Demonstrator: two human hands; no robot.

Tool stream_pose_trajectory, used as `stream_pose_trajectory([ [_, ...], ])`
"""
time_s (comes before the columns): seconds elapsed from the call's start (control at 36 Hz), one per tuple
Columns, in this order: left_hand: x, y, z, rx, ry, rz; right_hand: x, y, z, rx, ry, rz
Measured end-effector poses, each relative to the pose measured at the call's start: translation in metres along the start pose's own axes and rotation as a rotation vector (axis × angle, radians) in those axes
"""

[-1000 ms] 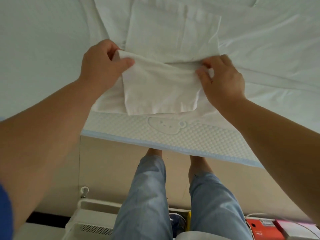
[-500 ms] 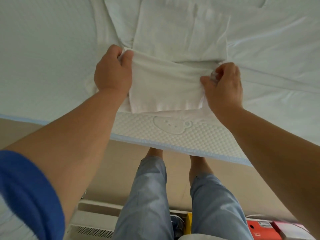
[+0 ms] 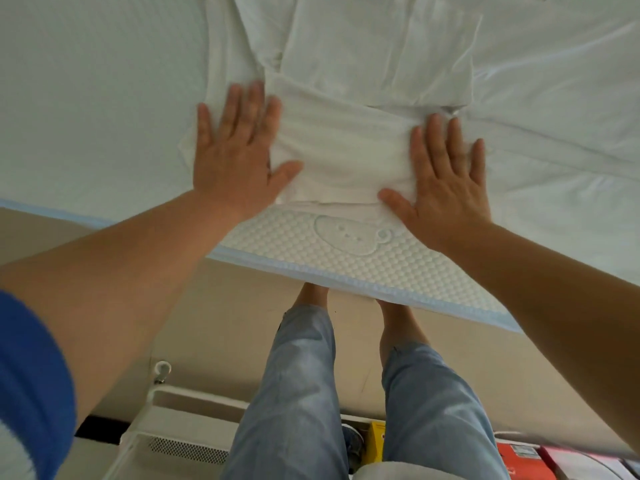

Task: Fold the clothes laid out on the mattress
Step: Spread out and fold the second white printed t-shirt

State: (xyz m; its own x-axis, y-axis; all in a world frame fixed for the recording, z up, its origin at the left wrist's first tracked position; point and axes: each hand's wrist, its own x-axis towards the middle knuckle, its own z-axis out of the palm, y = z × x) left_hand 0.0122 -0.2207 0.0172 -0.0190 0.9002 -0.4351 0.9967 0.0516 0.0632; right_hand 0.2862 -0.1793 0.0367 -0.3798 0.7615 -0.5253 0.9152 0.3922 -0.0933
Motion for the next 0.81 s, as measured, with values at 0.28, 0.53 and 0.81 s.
stream_pose_trajectory([
  [0.28,-0.064,-0.026,-0.027,-0.524,0.322,-0.58,-0.016,-0.057,-0.034,0.176,0.067,-0.119],
  [0.53,-0.072,-0.04,-0.004,-1.062,0.009,-0.703,0.055,-0.111,-0.054,0.336,0.135,-0.136],
  [0.81,-0.07,-0.061,-0.009,-1.031,0.012,-0.704,0.088,-0.139,-0.052,0.387,0.115,-0.085],
])
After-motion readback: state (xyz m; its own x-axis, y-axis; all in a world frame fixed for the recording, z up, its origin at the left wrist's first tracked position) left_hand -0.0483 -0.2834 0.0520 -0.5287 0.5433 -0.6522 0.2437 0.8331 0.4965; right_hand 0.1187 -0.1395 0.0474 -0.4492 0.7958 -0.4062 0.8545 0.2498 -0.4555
